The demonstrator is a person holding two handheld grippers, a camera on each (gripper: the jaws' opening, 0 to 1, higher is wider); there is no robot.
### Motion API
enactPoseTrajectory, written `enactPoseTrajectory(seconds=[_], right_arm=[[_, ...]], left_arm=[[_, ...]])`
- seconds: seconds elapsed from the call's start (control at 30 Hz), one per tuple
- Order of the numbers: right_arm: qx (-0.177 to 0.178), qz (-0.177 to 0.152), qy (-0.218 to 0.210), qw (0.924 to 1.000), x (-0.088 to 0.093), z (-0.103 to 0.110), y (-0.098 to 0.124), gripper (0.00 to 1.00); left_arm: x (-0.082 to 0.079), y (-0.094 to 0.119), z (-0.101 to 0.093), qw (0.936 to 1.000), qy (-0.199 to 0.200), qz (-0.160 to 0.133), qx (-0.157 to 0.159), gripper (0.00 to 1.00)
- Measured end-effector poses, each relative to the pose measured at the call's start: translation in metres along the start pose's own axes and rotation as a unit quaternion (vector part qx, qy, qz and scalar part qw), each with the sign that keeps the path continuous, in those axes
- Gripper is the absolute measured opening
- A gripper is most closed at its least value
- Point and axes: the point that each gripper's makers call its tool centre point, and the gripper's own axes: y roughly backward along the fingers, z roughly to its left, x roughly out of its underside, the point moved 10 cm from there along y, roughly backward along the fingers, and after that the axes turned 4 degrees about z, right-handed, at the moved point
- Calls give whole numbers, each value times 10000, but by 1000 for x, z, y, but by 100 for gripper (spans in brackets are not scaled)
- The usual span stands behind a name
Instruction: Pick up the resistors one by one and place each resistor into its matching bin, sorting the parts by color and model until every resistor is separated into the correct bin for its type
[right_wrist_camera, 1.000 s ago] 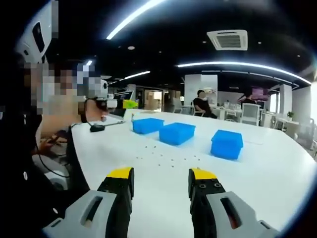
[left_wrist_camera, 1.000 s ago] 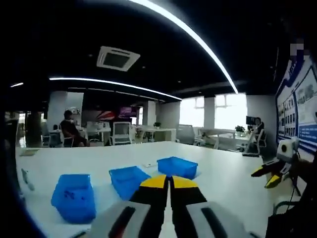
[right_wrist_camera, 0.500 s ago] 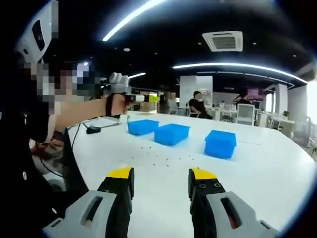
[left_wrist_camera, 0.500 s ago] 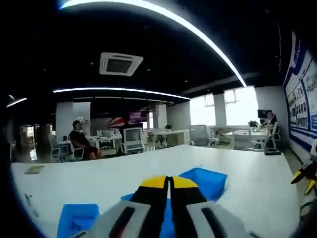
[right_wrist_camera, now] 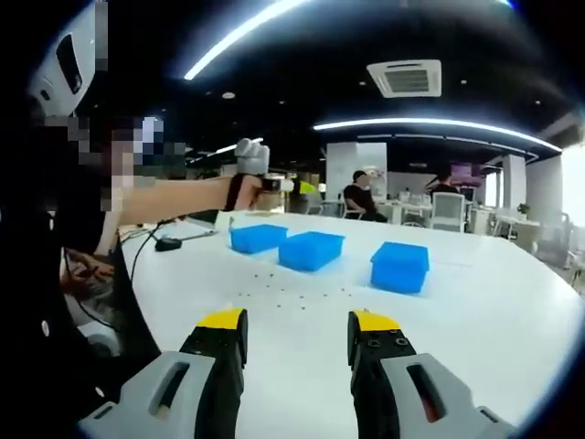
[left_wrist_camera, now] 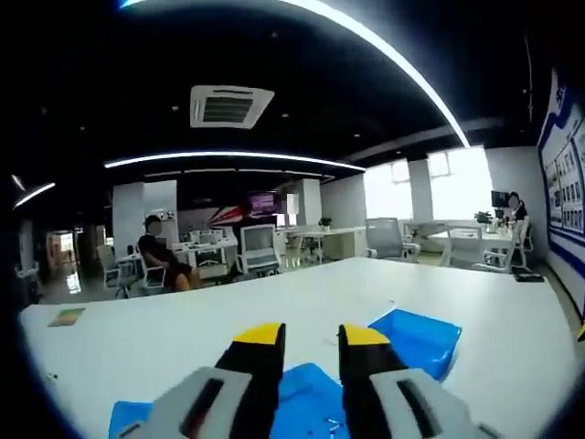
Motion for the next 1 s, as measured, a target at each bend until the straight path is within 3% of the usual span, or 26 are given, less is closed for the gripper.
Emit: enactPoseTrajectory(seconds=[0.13,0.2,0.43,0.53,0.67,0.8,1.0], right_arm=[[-11,12,3,10000,1,0,0,45],[-28,16,10,10000,1,0,-2,45],[-204,49,88,9997,-1,3,-12,46],[-280,57,111,9995,-2,4,-16,46],[-373,67,148,9992,-2,6,-23,46],[-435,63,192,9988,-5,7,-28,46],[-481,-20,269,9985,-12,8,-30,46]], left_arm=[[6,11,0,10000,-17,53,-23,38],[9,21,-2,9999,144,-29,43,38],[29,66,-15,9997,106,-61,207,38],[41,94,-24,9986,310,-343,247,38],[62,137,-45,9979,336,-451,314,38],[77,178,-53,9959,485,-621,450,40],[99,225,-69,9986,136,-301,419,44]])
